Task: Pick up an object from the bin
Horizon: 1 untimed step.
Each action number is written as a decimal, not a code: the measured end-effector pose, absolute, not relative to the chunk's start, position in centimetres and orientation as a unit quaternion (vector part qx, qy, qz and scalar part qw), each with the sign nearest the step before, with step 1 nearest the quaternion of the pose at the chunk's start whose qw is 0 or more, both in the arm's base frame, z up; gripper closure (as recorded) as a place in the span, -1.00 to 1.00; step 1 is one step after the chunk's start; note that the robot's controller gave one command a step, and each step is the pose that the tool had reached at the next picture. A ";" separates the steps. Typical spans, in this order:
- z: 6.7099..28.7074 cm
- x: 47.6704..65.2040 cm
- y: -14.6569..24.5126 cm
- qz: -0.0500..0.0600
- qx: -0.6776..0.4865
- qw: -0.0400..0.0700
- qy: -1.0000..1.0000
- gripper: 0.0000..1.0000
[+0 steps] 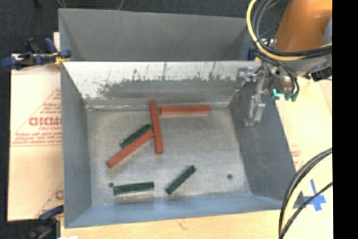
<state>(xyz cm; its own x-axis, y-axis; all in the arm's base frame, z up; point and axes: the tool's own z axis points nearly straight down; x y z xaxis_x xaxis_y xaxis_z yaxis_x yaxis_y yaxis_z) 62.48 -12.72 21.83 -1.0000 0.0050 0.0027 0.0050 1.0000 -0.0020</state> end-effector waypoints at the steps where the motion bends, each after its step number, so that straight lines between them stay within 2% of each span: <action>1: 9.1 60.2 -8.5 -0.001 -0.058 0.002 -0.998 -1.00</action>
Offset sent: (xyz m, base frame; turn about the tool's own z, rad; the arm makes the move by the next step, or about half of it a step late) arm -0.0215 0.0406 -0.1226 0.1138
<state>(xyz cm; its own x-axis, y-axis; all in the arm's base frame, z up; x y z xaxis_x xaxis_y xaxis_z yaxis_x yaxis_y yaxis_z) 60.19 -8.52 9.15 -0.9932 0.1162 0.0043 0.1162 0.9932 0.0027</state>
